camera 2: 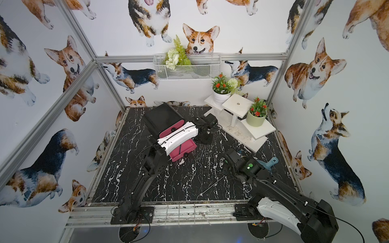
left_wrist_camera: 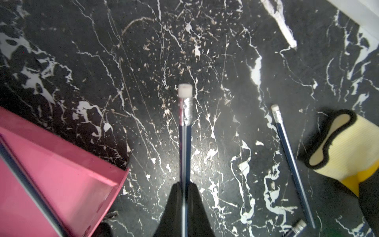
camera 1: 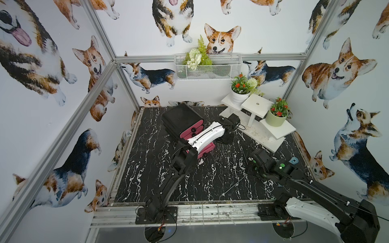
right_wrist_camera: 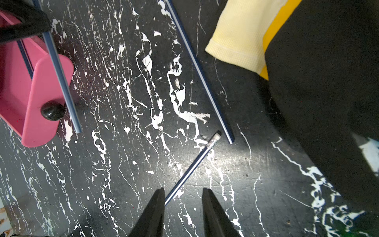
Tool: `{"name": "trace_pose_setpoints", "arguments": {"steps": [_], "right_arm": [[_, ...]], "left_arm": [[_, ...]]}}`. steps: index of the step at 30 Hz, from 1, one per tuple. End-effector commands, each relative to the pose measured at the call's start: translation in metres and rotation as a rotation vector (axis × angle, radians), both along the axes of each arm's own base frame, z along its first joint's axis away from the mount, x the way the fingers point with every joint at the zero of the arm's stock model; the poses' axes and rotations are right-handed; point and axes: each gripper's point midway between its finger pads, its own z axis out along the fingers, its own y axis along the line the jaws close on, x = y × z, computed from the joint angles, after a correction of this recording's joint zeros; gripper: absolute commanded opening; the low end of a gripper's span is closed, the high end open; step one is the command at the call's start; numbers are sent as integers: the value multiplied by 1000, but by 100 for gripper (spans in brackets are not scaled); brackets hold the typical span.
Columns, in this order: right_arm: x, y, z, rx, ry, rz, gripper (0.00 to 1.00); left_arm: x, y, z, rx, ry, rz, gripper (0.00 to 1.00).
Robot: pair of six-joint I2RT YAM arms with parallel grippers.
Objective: Please place the pencils in the drawer according to their color
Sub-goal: Place the pencil in the drawer.
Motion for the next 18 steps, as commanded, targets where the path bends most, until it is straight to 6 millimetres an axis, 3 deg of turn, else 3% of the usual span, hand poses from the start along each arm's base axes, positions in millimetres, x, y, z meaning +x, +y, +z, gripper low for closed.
{"name": "trace_pose_setpoints", "arguments": {"steps": [1,9,18], "right_arm": [[2,-2,3,-19,-12,7,37],[4,-2,5,-23,-20,8,36],[4,-2,5,-23,-20,8,36]], "left_arm": [[-1,11,17,39,-23,-32,0],[6,49,46,127,-110,-46,0],[30,102,44,191,-218,-34,0]]}}
